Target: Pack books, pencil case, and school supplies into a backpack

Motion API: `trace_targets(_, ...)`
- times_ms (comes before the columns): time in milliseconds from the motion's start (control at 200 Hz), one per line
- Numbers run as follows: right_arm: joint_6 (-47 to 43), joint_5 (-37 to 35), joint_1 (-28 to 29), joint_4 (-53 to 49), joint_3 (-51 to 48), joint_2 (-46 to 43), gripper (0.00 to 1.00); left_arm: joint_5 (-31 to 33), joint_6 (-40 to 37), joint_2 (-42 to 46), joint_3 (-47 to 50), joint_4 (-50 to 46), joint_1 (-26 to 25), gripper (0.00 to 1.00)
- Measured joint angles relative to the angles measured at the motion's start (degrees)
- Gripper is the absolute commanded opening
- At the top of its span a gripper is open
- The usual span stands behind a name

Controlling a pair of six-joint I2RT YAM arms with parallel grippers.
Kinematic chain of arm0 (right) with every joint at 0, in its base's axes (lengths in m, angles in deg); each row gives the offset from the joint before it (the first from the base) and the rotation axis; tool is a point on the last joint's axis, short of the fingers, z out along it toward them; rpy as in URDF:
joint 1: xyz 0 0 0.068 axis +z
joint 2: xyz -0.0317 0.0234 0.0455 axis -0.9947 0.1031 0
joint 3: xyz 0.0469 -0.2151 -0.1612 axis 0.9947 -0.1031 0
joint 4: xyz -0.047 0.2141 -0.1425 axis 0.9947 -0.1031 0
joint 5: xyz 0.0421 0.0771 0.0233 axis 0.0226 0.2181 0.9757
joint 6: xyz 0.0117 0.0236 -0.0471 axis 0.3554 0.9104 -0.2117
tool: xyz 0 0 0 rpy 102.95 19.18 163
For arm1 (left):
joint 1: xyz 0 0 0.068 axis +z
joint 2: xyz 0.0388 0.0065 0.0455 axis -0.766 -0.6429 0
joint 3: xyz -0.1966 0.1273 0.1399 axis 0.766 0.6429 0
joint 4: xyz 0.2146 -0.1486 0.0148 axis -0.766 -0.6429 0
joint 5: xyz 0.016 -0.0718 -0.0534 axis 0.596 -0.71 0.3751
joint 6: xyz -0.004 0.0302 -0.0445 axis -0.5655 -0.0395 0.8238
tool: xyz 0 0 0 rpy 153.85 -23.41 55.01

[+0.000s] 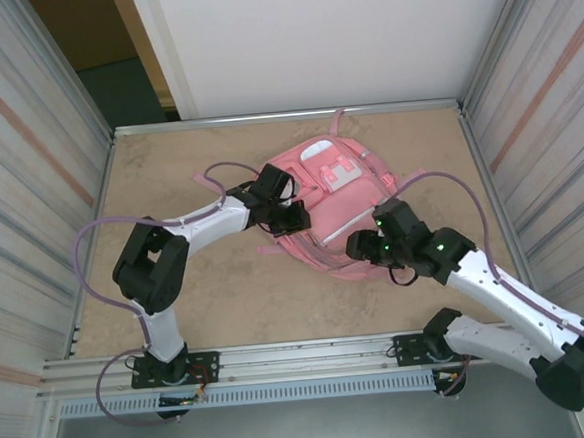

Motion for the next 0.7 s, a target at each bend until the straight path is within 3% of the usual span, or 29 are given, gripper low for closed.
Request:
trace_targets(175,1.62,-2.21,-2.8,6.27,-3.02,6.88,0.54,-0.68,2.82,1.6,1.38,1.81,0.0,0.0)
trace_targets(346,-0.22,-0.52,-10.43,12.94,-4.92,12.98,0.41,-0.66,6.75,7.41,7.85,6.78,-0.02,0.0)
trace_targets(481,-2.25,0.83,-12.28,16.59,-4.02,17.53,0.29,-0.02,11.52,13.44,14.78,9.29,-0.61,0.0)
trace_targets(702,-4.37,4.74,-13.27,24.11,2.82,30.25,0.28,5.25,19.02,20.94,21.33,10.95,-1.62,0.0)
